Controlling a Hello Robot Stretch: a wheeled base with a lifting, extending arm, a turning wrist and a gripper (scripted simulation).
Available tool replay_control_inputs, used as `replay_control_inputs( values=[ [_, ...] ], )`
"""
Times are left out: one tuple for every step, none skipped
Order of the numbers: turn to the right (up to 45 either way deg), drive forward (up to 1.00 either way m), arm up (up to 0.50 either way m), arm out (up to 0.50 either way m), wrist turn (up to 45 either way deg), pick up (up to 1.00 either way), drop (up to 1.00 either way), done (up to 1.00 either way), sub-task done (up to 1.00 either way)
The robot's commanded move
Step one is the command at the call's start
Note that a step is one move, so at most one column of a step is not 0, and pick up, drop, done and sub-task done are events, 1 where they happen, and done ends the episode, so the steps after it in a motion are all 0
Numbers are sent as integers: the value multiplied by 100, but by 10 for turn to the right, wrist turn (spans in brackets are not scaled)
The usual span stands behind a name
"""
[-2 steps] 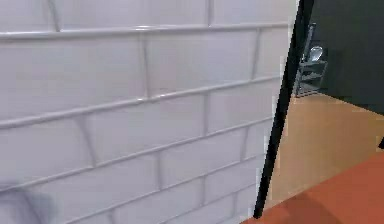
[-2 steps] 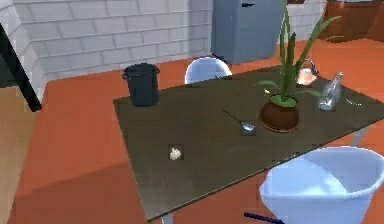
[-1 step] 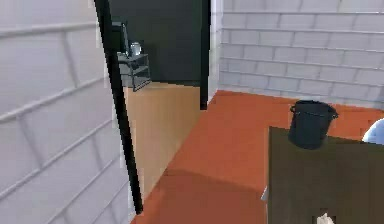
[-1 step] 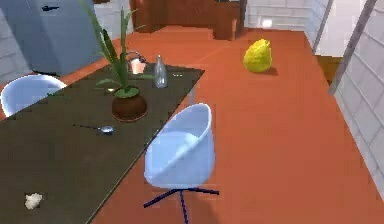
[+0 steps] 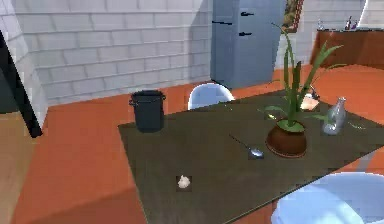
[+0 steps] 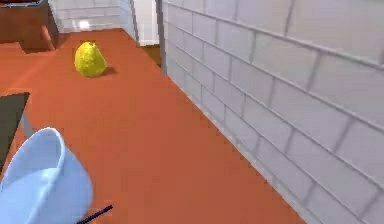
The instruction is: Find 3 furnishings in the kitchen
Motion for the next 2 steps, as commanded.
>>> replay_control_inputs(
  values=[
    [420, 0, 0, 0, 0, 0, 0, 0, 0],
    [0, 0, 0, 0, 0, 0, 0, 100, 0]
  ],
)
